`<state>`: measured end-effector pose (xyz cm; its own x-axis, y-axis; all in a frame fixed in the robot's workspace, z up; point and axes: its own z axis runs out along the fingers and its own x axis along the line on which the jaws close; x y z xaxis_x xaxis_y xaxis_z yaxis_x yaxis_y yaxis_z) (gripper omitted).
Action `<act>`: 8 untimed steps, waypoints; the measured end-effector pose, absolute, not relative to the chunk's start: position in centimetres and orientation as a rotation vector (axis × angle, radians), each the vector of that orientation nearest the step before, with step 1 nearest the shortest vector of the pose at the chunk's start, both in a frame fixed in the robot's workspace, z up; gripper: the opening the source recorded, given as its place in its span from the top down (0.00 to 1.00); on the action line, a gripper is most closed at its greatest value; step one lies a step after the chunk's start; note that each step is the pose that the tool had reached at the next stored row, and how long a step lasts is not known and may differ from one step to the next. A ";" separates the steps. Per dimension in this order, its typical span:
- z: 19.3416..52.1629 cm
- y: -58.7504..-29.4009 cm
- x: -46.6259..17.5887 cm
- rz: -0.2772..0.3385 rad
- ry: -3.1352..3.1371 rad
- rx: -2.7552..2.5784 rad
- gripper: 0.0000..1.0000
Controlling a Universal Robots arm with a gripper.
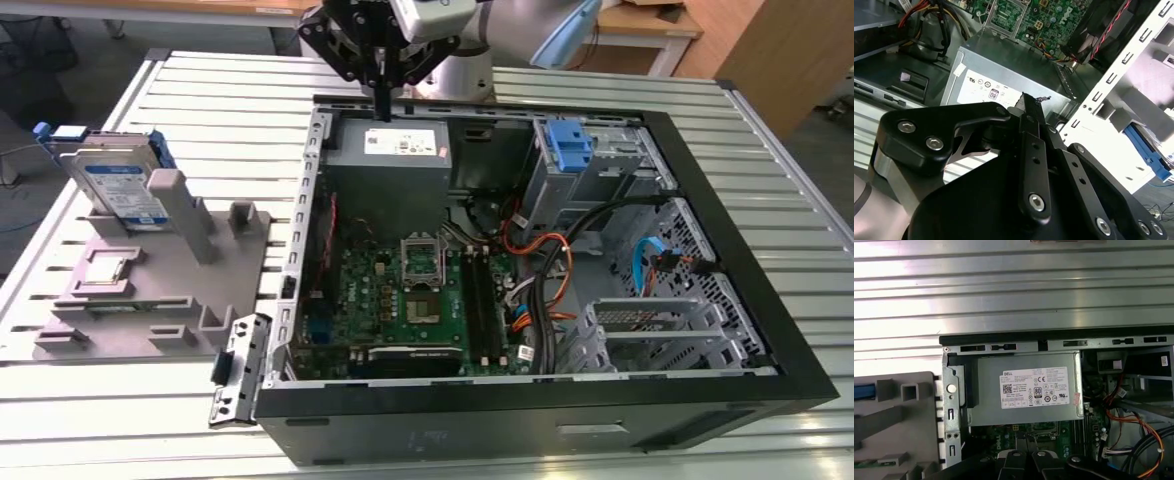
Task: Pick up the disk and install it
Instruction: 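Reach for the disk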
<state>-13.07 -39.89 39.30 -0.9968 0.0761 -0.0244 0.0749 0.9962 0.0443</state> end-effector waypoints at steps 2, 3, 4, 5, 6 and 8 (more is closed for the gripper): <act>39.3 -39.9 -13.1 0.068 3.112 0.118 0.89; 39.3 -39.9 -13.1 0.068 3.112 0.118 0.89; 39.3 -39.9 -13.2 0.068 3.112 0.118 0.89; 39.3 -39.9 -13.2 0.068 3.112 0.118 0.89; 39.3 -39.9 -13.3 0.068 3.112 0.118 0.89; 39.3 -39.9 -13.4 0.068 3.112 0.118 0.89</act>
